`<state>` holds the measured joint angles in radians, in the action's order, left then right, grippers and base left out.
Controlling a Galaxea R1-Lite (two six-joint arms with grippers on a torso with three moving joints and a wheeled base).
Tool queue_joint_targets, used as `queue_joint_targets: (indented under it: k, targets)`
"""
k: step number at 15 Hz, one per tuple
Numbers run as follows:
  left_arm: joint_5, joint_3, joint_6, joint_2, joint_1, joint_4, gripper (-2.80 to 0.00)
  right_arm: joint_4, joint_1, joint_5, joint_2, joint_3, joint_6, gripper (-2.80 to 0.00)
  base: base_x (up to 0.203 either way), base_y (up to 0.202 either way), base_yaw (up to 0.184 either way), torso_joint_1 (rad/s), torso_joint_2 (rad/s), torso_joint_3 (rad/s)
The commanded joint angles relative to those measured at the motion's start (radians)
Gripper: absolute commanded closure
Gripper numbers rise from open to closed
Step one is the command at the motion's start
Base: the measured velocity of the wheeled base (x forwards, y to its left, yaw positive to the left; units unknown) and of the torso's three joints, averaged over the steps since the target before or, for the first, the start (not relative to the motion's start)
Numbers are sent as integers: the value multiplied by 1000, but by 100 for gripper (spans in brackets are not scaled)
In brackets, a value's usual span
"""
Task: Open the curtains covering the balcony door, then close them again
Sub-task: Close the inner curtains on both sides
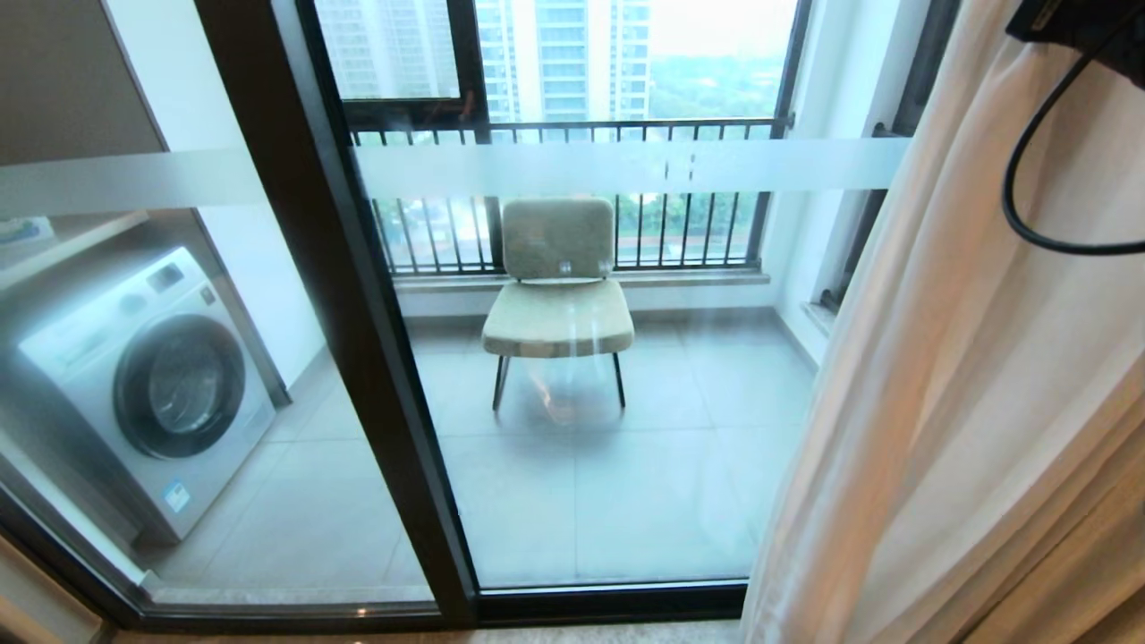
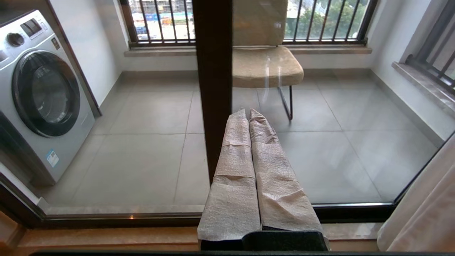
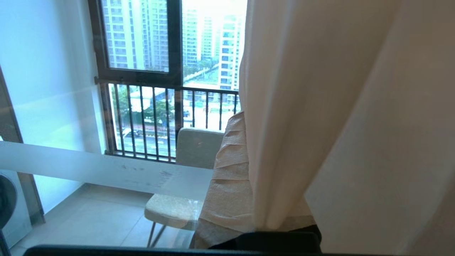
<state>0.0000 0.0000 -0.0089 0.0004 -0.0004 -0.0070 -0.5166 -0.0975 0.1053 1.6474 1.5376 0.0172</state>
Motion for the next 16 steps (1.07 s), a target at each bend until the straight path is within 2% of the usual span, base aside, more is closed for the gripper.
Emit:
queue_joint_targets:
  k: [1,6,16]
  targets:
    - [0,0,0,0,0,-1,0,-3,-9,1,32,17,0,0,0,174,-4,2,3,6]
    - [-2,0,0,0,0,-1,0,6,-45,1,90,118,0,0,0,197,1,4,-2,1]
    - [0,0,1,0,0,-1,0,-2,-98,-8,112,123,26,0,0,192,0,3,3,3]
